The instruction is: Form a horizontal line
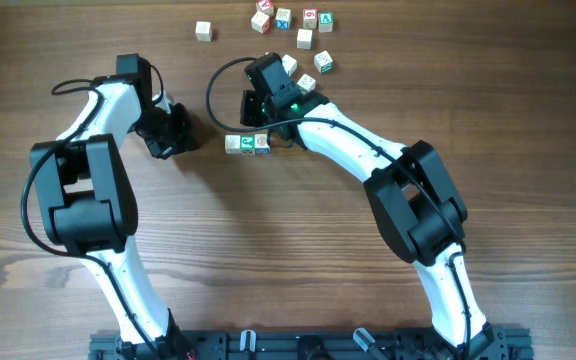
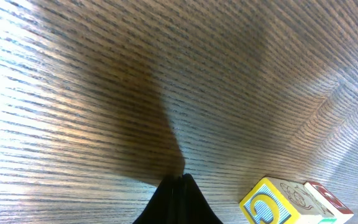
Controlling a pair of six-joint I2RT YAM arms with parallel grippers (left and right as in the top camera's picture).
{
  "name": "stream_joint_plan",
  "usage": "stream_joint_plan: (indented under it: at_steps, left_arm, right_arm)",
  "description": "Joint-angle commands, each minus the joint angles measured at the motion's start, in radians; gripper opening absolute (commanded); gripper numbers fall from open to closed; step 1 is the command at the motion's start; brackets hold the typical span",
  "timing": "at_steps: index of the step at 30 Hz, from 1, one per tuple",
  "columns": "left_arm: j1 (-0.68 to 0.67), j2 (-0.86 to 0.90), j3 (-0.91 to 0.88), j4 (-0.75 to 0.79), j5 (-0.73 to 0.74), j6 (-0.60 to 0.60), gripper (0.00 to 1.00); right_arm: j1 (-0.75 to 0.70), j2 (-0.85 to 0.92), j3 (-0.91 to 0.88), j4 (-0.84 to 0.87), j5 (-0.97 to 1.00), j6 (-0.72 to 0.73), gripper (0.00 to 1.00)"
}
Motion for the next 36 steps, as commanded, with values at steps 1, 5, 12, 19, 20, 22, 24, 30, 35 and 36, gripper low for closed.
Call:
stream_joint_plan:
  at_steps: [1,5,12,19,20,22,24,30,35,36]
  left_arm:
    - [0.006,0.023,-0.014,0.006,-0.085,-0.001,0.04]
    - [0.006,0.023,-0.014,0.006,-0.1,0.002,0.04]
    - [0.006,0.023,-0.014,0.006,-0.126,0.001,0.04]
    - [0.006,0.023,-0.014,0.007,-0.126,0.001,0.04]
    - [0.006,0.023,-0.014,0.007,-0.126,0.001,0.04]
    - [0.006,0.023,-0.014,0.006,-0.126,0.001,0.04]
    - [0.006,0.023,-0.014,0.006,-0.126,0.001,0.04]
    - [0.006,0.023,-0.014,0.006,-0.126,0.001,0.04]
    - [0.006,0.023,-0.014,0.006,-0.126,0.001,0.04]
    - [0.006,0.023,-0.014,0.006,-0.126,0.001,0.04]
  right_arm:
    - [0.008,0.013,0.017,0.0,0.118,0.067,0.04]
    - [0.014,0.013,0.017,0.005,0.144,0.071,0.05]
    - [0.014,0.013,0.017,0.003,0.143,0.072,0.05]
    - [0.017,0.013,0.016,-0.066,0.143,0.143,0.05]
    - [0.02,0.013,0.016,-0.067,0.144,0.142,0.05]
    - [0.031,0.013,0.016,-0.064,0.145,0.142,0.05]
    - [0.04,0.013,0.016,-0.058,0.16,0.142,0.05]
    - [0.072,0.013,0.016,-0.054,0.264,0.195,0.05]
    - [0.073,0.013,0.016,-0.051,0.291,0.195,0.05]
    - [0.073,0.013,0.016,-0.051,0.293,0.197,0.05]
